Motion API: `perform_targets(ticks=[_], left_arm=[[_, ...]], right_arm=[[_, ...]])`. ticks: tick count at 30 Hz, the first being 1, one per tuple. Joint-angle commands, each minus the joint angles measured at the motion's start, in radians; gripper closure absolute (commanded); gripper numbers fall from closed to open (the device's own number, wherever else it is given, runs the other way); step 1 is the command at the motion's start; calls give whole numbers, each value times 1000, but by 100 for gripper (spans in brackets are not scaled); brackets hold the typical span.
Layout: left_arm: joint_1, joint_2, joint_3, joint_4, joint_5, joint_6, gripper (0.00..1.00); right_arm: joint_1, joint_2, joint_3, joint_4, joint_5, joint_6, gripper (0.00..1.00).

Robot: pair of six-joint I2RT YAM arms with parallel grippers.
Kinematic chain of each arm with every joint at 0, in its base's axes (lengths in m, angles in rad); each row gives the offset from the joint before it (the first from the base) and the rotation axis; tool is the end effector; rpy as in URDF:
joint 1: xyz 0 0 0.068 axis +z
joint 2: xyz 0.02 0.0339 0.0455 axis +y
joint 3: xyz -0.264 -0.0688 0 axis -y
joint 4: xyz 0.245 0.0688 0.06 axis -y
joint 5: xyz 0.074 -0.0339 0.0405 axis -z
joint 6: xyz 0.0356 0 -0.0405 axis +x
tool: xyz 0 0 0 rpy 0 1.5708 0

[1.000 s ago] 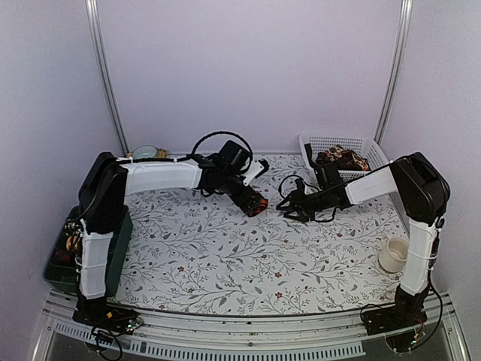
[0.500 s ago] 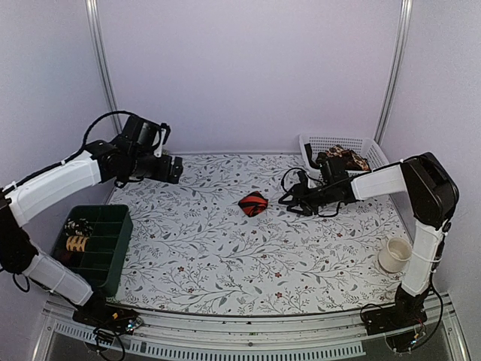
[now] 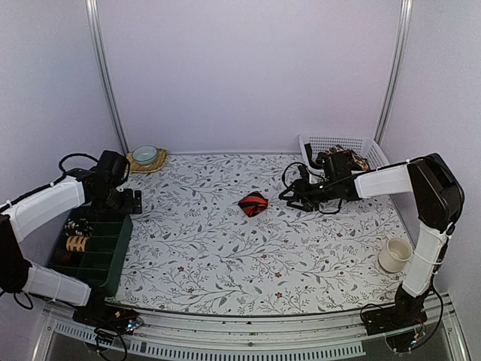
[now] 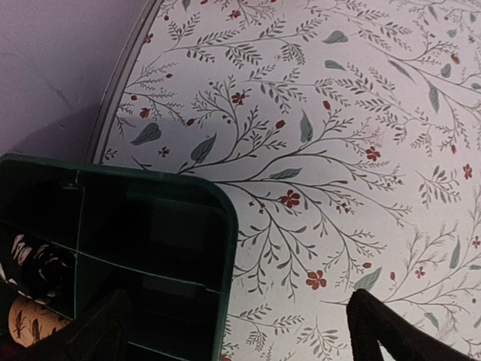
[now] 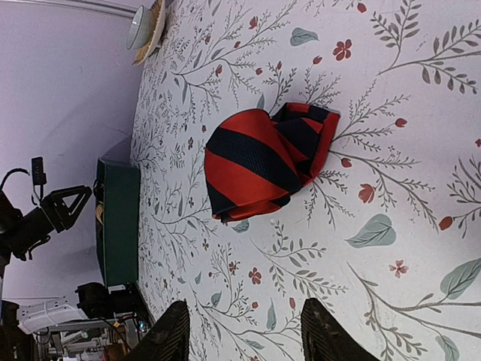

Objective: Roll the ties
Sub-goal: Roll the tie at the center of the board.

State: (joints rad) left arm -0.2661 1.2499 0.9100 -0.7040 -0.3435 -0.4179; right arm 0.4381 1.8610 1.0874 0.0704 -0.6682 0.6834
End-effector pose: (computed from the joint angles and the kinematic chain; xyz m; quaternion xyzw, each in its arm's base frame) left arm 0.2364 -0.0520 0.2460 -0.1165 0.9452 0.0694 0.2971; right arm 0.3443 0.1856 0.1723 -0.0319 0.8676 0.4632 0.1780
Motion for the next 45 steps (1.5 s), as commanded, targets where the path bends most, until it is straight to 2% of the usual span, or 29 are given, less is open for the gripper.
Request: perform_targets(ticks=[1, 5, 10, 14, 17, 23, 28, 30, 35, 39, 45], left_arm=[[66, 26, -30, 97, 68, 42, 0], [102, 126, -13, 146, 100, 83, 1], [141, 214, 1, 204, 142, 117, 12], [154, 271, 11, 231, 178, 128, 34], [154, 301, 13, 241, 205, 127, 56], [140, 320, 9, 232, 238, 130, 80], [80, 329, 24, 200, 231, 132, 95], [32, 336, 36, 176, 212, 130, 100], [-95, 363, 63, 155, 207, 141, 100], [-213, 409, 100, 177, 304, 230, 100], [-391, 525, 223, 136, 321, 399, 100]], right_arm=[[4, -131, -20, 14, -13, -14, 50], [4, -134, -23, 17, -17, -12, 50], [4, -134, -28, 20, -17, -12, 50], [4, -130, -27, 20, -16, -12, 50], [4, -126, -27, 20, -16, -12, 50], [4, -119, -22, 20, -21, -12, 50], [4, -119, -15, 16, -21, -13, 50], [4, -119, -12, 12, -21, -15, 50], [3, -121, -4, 2, -18, -18, 50], [-2, -123, 1, -3, -18, -22, 50], [-7, -125, 4, -13, -14, -27, 50]])
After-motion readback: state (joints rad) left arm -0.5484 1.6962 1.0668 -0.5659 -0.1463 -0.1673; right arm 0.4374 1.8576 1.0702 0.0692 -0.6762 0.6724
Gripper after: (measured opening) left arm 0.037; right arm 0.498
